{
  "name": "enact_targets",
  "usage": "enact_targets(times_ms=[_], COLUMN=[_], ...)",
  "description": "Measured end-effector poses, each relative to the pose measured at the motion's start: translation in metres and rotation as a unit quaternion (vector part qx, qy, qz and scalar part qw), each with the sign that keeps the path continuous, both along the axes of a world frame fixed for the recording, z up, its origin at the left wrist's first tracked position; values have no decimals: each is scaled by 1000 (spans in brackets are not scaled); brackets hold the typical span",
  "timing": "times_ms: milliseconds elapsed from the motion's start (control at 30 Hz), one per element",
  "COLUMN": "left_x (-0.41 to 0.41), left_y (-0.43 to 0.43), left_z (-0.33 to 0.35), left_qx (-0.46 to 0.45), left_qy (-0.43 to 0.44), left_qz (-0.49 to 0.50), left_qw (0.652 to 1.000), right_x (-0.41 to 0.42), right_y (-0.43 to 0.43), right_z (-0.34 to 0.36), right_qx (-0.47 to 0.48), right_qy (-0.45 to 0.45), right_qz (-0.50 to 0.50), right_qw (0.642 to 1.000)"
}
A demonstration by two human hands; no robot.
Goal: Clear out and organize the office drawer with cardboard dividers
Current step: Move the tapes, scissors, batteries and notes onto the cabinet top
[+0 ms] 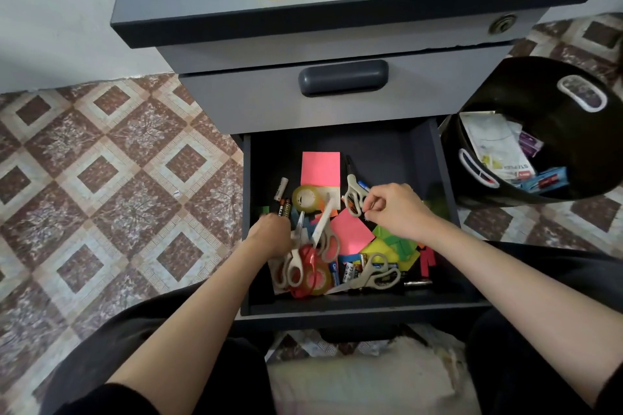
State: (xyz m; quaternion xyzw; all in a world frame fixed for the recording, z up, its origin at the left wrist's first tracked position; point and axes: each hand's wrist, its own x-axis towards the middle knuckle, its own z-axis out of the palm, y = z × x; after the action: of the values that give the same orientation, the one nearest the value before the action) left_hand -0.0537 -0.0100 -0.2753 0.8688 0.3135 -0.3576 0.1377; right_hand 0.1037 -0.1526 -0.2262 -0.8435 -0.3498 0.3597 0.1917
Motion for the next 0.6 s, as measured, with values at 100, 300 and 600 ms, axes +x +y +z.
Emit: enact_targets(times_ms=[100, 300, 600], left_x=[4, 11, 22], left_y=[0, 13, -7], left_z=[10, 43, 58], left_qx=[1, -5, -335], left_qy=[-3, -124, -318], left_qz=[-15, 57, 340], left_qw=[1000, 991, 819], right_x=[1, 1, 3], right_y=[0, -1, 3], right_z=[2, 0, 1], right_qx=[2, 1, 23], right_qy=[1, 5, 235], right_qz=[-2, 4, -131], right_qw=[1000, 1000, 963])
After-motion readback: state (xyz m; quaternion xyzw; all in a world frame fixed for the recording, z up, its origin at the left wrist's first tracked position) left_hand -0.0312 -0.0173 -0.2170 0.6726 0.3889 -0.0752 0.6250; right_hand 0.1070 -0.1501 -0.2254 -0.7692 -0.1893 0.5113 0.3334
